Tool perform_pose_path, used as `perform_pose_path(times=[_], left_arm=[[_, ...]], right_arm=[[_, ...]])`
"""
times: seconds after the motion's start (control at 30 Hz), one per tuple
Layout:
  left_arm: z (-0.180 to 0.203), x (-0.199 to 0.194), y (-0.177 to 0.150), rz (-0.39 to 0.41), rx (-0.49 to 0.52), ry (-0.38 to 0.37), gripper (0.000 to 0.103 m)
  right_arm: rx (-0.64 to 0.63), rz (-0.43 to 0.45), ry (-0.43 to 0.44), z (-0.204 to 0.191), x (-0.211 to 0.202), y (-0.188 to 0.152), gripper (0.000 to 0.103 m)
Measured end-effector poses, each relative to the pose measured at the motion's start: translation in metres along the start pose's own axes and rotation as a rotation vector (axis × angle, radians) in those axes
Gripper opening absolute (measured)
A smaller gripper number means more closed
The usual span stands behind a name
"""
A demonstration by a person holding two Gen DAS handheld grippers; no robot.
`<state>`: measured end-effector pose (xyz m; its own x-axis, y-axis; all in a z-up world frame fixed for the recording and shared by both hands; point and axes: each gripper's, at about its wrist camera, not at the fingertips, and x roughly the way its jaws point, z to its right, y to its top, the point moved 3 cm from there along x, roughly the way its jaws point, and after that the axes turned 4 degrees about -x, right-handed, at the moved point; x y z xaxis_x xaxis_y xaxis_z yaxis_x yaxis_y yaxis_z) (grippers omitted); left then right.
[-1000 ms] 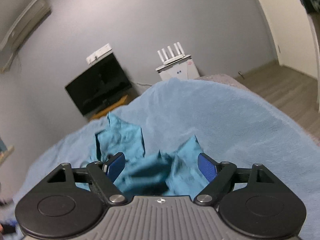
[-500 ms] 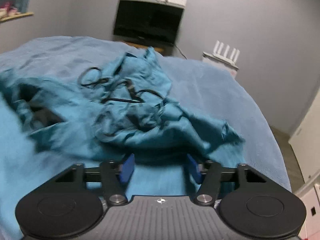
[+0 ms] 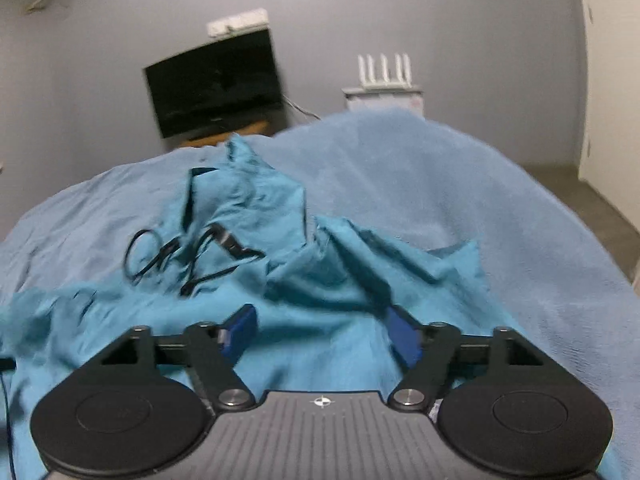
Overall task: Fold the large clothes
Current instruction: 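Lower the folded hem onto the jacket and open both grippers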
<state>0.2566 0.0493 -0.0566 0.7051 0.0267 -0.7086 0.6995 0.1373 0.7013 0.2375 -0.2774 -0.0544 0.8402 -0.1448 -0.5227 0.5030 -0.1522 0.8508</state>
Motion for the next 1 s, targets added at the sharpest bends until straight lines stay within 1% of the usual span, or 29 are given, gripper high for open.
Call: perform_pose_path(times=[0.07,0.1,0.2,0.23,0.3,0.37,0.43,0.53,0.6,0.67,0.73,0.77,0.83,0.87,0.9,0.97,1.0], left_arm=[[-0.007,-0.016,-0.018,0.002,0.007,-0.029,0.084],[-0.009,-0.021,-0.027,-0.014,0.01,-0.036,0.084],[-0.026,-0.035,-0.058,-0.105,0.007,-0.027,0.084],[-0.031,-0.044,-0.067,-0.107,0.006,-0.032,0.084],[-0.039,-0.068,-0.087,-0.11,-0.003,-0.057,0.084],[-0.044,-0.097,-0.105,-0.139,0.01,-0.114,0.084],[-0.049,-0.125,-0.124,-0.197,0.007,-0.165,0.084],[-0.055,-0.166,-0.152,-0.295,-0.005,-0.273,0.084],[-0.055,-0.196,-0.167,-0.352,0.015,-0.341,0.084],[-0.055,-0.227,-0.175,-0.381,0.042,-0.418,0.084],[-0.055,-0.252,-0.176,-0.366,0.047,-0.485,0.084],[-0.055,-0.264,-0.171,-0.332,0.044,-0.507,0.084],[-0.051,-0.269,-0.159,-0.26,0.03,-0.505,0.089],[-0.049,-0.265,-0.151,-0.215,0.007,-0.484,0.089],[-0.049,-0.258,-0.145,-0.188,-0.023,-0.462,0.089],[-0.047,-0.233,-0.134,-0.17,-0.107,-0.439,0.089],[-0.048,-0.219,-0.131,-0.178,-0.158,-0.434,0.089]], right_arm=[[-0.086,0.023,0.007,-0.003,-0.03,-0.018,0.077],[-0.143,0.022,-0.007,-0.006,-0.041,-0.03,0.078],[-0.303,-0.002,-0.057,-0.01,-0.068,-0.067,0.078],[-0.327,0.004,-0.067,-0.01,-0.079,-0.076,0.078],[-0.323,0.018,-0.049,-0.008,-0.105,-0.093,0.078],[-0.308,0.007,-0.023,-0.003,-0.131,-0.105,0.079],[-0.285,-0.021,-0.025,0.002,-0.153,-0.114,0.079],[-0.225,-0.047,0.014,0.009,-0.192,-0.121,0.079],[-0.194,-0.023,0.037,0.009,-0.218,-0.119,0.079],[-0.183,0.011,0.052,0.01,-0.247,-0.113,0.079],[-0.187,0.054,0.071,0.006,-0.269,-0.106,0.082],[-0.19,0.073,0.075,0.005,-0.278,-0.102,0.084],[-0.179,0.081,0.078,0.001,-0.283,-0.093,0.085],[-0.161,0.076,0.081,0.0,-0.281,-0.091,0.085],[-0.14,0.063,0.086,-0.002,-0.275,-0.089,0.084],[-0.075,0.04,0.11,0.0,-0.262,-0.09,0.084],[-0.032,0.018,0.118,0.002,-0.252,-0.092,0.083]])
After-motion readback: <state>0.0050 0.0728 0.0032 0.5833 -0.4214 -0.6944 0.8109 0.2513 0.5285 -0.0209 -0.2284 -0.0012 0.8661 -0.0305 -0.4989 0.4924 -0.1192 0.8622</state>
